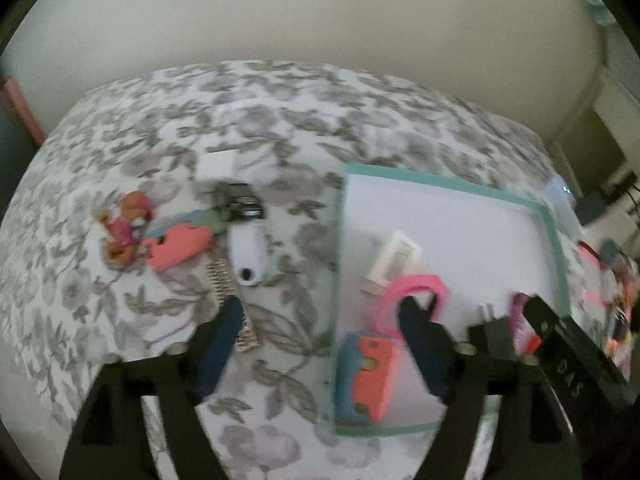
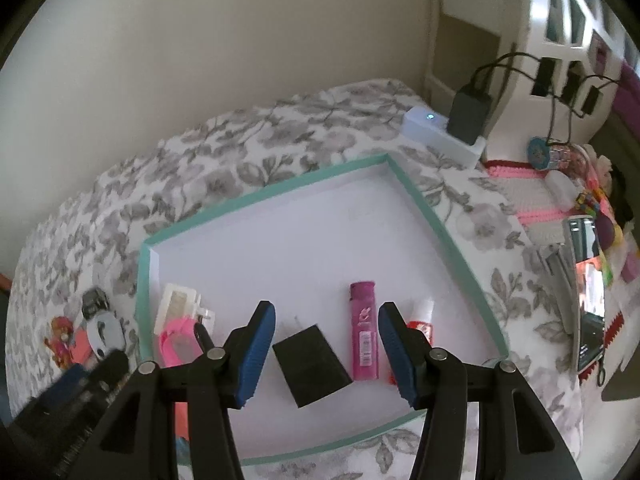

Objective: Organize rigid objects
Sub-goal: 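Move both tools back over the remaining items beside the tray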

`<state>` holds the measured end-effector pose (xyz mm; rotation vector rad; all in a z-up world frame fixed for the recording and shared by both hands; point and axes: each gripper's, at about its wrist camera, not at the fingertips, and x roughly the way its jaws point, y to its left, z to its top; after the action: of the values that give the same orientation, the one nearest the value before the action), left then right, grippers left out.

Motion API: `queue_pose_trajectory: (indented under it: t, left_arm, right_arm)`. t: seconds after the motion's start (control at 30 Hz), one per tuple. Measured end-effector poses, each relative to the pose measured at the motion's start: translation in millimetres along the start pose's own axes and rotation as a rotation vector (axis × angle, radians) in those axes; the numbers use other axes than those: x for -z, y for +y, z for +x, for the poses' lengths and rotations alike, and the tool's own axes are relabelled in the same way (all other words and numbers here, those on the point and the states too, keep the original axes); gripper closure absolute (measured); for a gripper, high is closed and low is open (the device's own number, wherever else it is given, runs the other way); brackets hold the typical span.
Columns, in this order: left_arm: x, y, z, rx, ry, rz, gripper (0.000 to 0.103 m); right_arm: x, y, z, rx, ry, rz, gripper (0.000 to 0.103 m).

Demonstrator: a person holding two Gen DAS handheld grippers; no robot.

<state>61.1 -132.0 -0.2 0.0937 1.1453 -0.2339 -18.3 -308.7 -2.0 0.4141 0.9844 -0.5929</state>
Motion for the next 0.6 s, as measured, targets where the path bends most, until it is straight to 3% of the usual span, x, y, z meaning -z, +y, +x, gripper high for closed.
queue_pose_trajectory:
  t: [0.2, 0.33, 0.6]
  left_arm:
    - [2.2, 18.3, 16.2, -0.061, 0.036, -0.057, 0.019]
    - [4.6, 27.2, 23.6, -0.069, 0.061, -0.095, 0.008]
    - [5.3, 34.0, 27.9, -0.087, 0.072, -0.118, 0.008]
  right_arm:
    - [8.8, 15.7, 14.2, 0.003, 0.040, -0.073, 0.037]
    - [12.8, 23.5, 18.3, 0.005, 0.046, -0.116, 0.022]
    - [15.0, 28.5, 23.4, 0.008, 0.060, -0.148, 0.012]
